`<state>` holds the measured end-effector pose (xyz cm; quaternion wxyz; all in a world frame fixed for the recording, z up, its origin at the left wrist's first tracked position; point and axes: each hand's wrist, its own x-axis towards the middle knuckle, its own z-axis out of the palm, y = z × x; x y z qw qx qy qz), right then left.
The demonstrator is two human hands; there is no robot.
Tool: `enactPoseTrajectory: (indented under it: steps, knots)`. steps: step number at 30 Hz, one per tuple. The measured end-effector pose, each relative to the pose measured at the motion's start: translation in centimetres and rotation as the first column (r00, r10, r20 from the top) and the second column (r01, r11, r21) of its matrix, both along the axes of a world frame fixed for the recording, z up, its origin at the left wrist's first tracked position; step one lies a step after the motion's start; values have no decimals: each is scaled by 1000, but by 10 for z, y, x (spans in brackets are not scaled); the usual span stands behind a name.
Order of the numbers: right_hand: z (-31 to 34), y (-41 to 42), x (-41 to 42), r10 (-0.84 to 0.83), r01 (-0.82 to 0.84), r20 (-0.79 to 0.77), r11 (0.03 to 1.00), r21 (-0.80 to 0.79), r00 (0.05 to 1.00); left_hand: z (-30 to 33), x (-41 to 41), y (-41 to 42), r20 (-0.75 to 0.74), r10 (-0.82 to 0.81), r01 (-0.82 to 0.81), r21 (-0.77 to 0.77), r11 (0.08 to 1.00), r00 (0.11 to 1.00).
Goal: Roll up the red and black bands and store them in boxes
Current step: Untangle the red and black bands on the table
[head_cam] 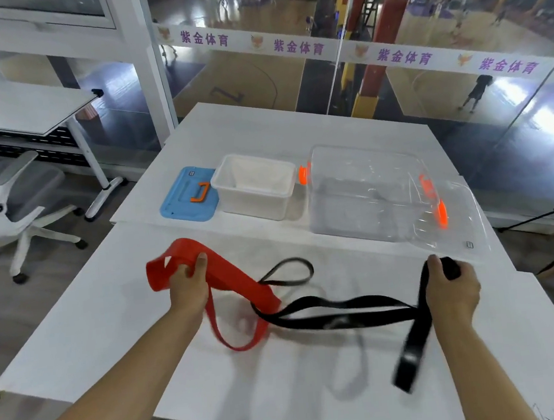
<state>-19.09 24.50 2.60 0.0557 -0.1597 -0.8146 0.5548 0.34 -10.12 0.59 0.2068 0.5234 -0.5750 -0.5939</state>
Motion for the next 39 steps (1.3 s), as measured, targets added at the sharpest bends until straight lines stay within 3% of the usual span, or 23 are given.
enactPoseTrajectory:
  steps: [10,14,19,22,25,30,32,34,36,39]
  knots:
    - [-14,-14,3,241,-251,70,936,248,968,-7,-12,-1,43,-75,66,181,981,996]
    - [-21,-25,7,315,-329,96,901,282,944,-8,-10,1,101,-163,144,168,975,981]
    - [-60,-48,22,546,-644,348,695,321,762,-31,-1,9,130,-175,153,165,974,976]
    - [-90,-59,33,551,-678,401,645,351,732,-43,8,8,193,-180,120,286,951,965]
    - [-113,-68,42,500,-687,471,499,528,726,-57,20,6,285,-269,152,372,916,920]
    - [-140,-81,55,533,-728,527,290,621,662,-77,32,12,421,-477,382,293,876,771]
    - [-151,-87,62,553,-774,591,173,608,588,-81,32,17,585,-585,608,187,771,562]
    - [-163,-93,68,579,-786,613,81,613,538,-87,30,24,755,-541,779,64,623,371]
    - [-176,-97,74,584,-804,633,57,592,508,-89,24,37,816,-469,868,-77,491,337]
    - [-190,-102,79,560,-827,675,34,561,481,-101,13,56,841,-479,964,-174,200,251]
